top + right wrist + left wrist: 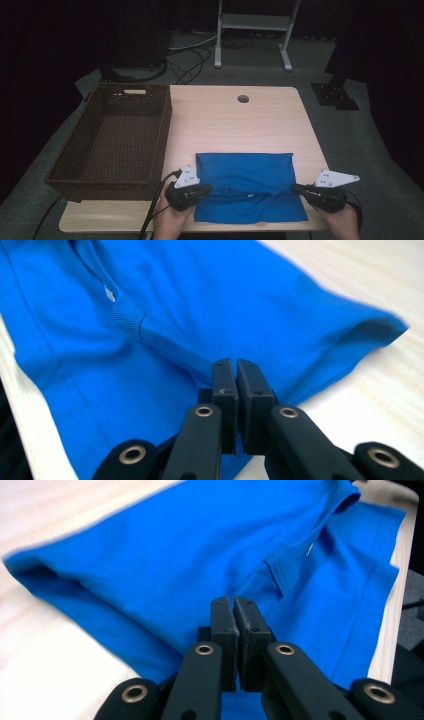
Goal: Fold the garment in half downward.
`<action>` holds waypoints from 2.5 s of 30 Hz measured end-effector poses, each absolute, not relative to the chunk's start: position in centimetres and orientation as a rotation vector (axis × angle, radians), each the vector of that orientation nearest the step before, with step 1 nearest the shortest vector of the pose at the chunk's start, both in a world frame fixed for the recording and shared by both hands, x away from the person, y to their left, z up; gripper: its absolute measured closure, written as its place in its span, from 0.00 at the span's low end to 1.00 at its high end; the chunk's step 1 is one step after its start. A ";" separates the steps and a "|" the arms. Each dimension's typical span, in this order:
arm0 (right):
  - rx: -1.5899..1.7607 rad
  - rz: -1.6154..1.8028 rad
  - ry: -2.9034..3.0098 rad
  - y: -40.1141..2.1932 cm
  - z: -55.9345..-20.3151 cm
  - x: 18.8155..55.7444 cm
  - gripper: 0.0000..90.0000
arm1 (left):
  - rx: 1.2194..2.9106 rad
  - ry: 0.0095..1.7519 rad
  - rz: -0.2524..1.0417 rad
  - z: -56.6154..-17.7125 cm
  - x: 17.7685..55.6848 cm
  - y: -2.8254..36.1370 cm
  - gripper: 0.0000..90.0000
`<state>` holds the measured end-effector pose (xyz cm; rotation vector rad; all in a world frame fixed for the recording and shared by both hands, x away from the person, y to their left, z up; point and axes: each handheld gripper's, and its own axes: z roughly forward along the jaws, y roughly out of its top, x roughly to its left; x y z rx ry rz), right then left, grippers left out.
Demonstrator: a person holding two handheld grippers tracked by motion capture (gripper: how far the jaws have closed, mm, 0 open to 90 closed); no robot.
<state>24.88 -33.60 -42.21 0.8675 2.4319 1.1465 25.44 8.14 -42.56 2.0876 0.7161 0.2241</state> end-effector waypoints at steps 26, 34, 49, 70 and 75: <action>0.896 1.089 2.492 -33.8 -43.7 27.5 0.97 | 2.135 0.737 0.202 -44.0 28.5 7.4 0.97; 0.901 1.090 2.482 -33.9 -43.7 27.9 0.97 | 2.125 0.736 0.177 -43.9 28.8 7.5 0.96; 0.844 1.207 2.484 -34.5 -42.6 26.1 0.86 | 2.085 0.692 0.124 -42.6 26.9 8.5 0.92; 0.907 1.257 2.391 -33.8 -42.9 27.7 0.07 | 2.128 0.693 0.249 -42.3 29.1 6.0 0.11; 0.898 1.235 2.396 -32.9 -42.9 28.5 0.00 | 2.138 0.698 0.292 -42.5 30.3 5.3 0.00</action>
